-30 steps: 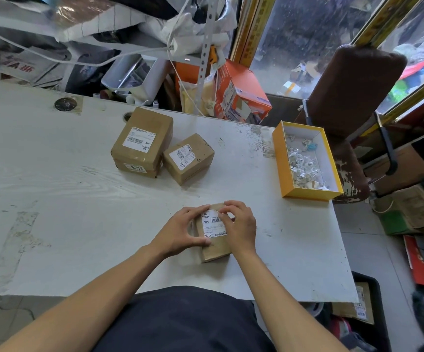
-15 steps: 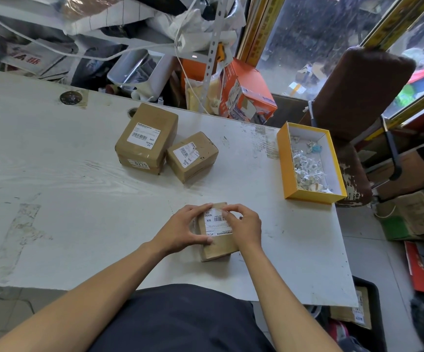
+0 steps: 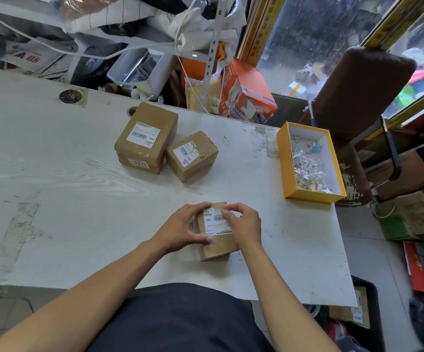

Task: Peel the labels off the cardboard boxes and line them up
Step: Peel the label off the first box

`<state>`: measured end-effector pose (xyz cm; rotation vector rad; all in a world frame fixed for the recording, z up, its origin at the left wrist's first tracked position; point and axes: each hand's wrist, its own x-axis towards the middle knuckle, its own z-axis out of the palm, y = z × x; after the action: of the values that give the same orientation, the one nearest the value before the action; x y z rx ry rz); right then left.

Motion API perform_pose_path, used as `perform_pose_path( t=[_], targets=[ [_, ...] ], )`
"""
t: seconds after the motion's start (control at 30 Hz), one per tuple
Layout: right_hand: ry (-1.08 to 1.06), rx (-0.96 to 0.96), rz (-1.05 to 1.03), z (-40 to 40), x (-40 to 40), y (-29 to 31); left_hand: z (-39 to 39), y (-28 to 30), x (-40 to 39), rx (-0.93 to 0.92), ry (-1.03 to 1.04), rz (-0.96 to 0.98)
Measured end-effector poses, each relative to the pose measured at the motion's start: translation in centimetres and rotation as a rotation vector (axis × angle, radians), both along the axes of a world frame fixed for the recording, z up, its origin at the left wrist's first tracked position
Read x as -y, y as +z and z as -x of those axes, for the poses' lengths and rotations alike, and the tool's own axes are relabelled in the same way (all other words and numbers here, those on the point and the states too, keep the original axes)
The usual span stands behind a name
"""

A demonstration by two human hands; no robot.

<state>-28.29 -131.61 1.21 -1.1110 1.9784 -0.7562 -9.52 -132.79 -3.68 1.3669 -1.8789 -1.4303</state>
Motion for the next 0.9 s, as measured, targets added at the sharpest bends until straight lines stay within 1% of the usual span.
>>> perform_pose_path(
  t=[0.47, 0.9],
  targets=[
    [0.010, -0.005, 0.020, -0.15, -0.23, 0.23, -0.26, 0.87, 0.41, 0.084, -0.073, 0.069],
    [-0.012, 0.010, 0.027, -0.09, -0.30, 0.13, -0.27, 0.91, 0.41, 0.083, -0.072, 0.064]
  ],
)
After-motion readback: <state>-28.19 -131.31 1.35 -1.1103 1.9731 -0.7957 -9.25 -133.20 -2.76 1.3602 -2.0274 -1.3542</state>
